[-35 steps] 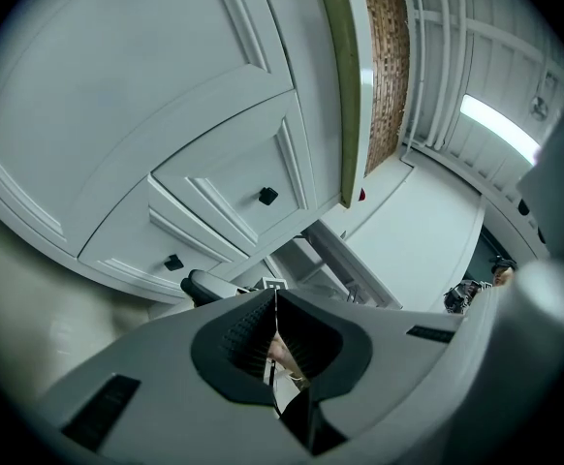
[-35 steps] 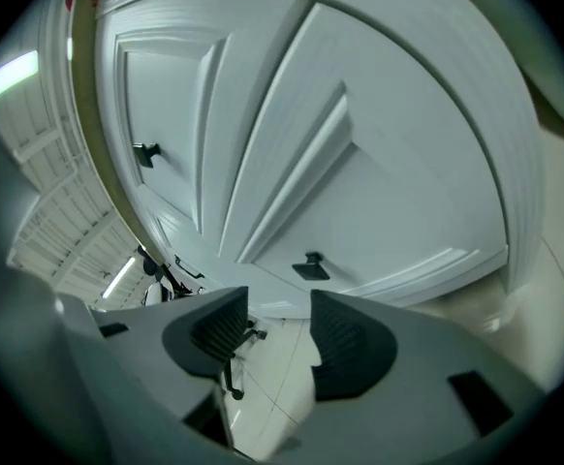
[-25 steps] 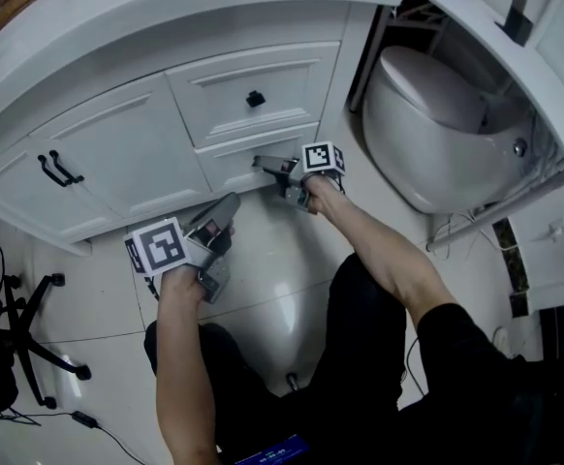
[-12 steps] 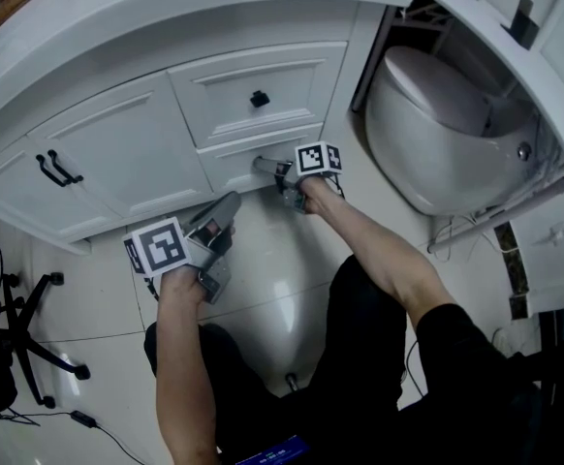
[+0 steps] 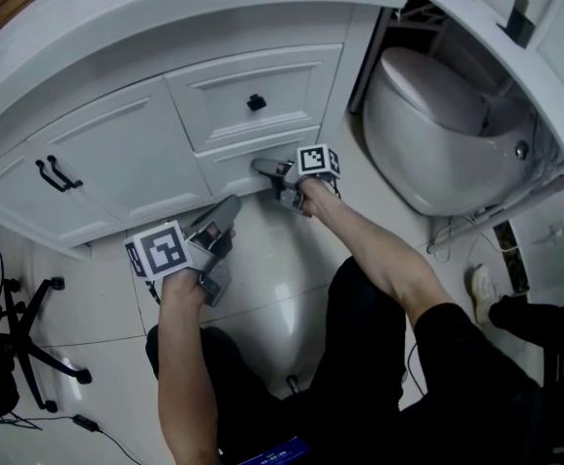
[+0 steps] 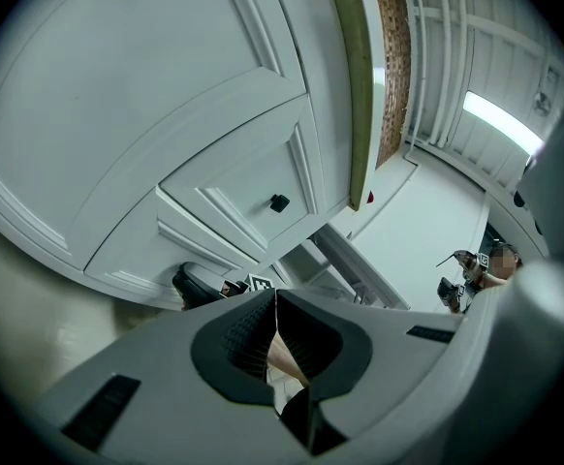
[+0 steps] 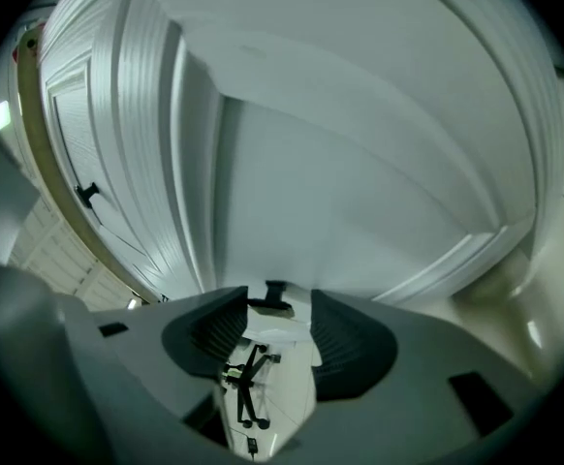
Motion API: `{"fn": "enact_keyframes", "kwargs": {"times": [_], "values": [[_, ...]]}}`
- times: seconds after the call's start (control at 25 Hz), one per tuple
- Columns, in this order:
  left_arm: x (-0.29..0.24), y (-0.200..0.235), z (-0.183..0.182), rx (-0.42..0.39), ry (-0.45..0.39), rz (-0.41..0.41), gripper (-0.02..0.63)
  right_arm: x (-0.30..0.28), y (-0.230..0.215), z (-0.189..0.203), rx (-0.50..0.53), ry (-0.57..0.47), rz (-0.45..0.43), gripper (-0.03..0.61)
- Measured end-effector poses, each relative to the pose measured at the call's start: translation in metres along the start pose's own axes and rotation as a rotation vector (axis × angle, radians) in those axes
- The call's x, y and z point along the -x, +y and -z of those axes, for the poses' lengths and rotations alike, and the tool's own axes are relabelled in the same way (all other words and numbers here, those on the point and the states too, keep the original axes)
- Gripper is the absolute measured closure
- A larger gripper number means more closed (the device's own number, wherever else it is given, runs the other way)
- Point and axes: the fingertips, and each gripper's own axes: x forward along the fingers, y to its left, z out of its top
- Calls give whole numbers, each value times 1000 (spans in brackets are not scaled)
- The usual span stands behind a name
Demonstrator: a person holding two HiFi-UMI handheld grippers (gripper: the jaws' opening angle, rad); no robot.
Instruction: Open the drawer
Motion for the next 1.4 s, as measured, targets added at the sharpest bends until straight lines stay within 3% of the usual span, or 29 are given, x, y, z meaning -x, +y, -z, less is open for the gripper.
{"fn": "enact_keyframes", "kwargs": {"times": [0.28, 0.36, 0.64, 1.4], "values": [[-2, 2, 2, 18, 1, 1, 623, 0, 4, -1, -44, -6, -26, 367], [-3, 1, 2, 9, 7, -3, 623, 0, 7, -2, -51, -6, -42, 425], [-5, 3, 4, 10, 11, -4, 623, 0, 7, -3, -77, -6, -65, 425], [-7, -2, 5, 0, 18, -3, 623, 0, 6, 1, -29, 31, -49, 425]]}}
